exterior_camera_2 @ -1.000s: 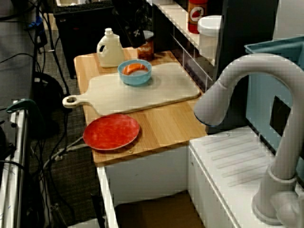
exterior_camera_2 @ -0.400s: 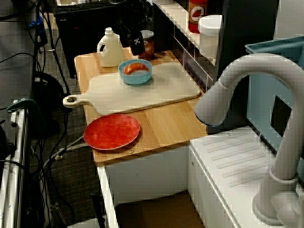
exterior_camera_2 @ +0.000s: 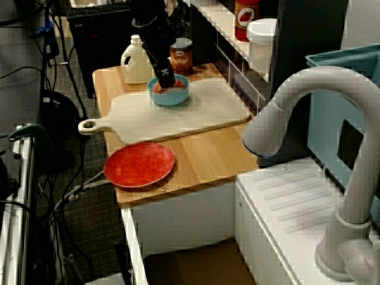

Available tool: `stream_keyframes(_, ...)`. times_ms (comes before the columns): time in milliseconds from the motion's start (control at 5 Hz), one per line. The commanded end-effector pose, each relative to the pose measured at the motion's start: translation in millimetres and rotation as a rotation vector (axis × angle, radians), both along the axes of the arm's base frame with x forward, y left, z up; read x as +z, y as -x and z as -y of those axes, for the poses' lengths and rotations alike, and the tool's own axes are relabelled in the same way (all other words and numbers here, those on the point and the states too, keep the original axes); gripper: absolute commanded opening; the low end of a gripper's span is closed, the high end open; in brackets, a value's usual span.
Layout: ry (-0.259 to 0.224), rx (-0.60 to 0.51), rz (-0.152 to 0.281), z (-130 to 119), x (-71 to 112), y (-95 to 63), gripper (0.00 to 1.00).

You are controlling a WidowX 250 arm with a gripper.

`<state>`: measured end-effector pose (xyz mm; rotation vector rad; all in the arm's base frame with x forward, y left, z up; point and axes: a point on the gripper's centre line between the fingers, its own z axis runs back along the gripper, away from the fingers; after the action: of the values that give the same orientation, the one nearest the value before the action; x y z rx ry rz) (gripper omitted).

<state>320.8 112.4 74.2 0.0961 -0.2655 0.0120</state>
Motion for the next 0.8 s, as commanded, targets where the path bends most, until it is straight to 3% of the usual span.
stream_keyframes(0, -0.012, 0.002, 0.045, -5.4, 15.4, -6.0, 1.0)
stream_keyframes(600, -0.026, -0.02, 0.025, -6.2, 10.2, -6.2, 1.0)
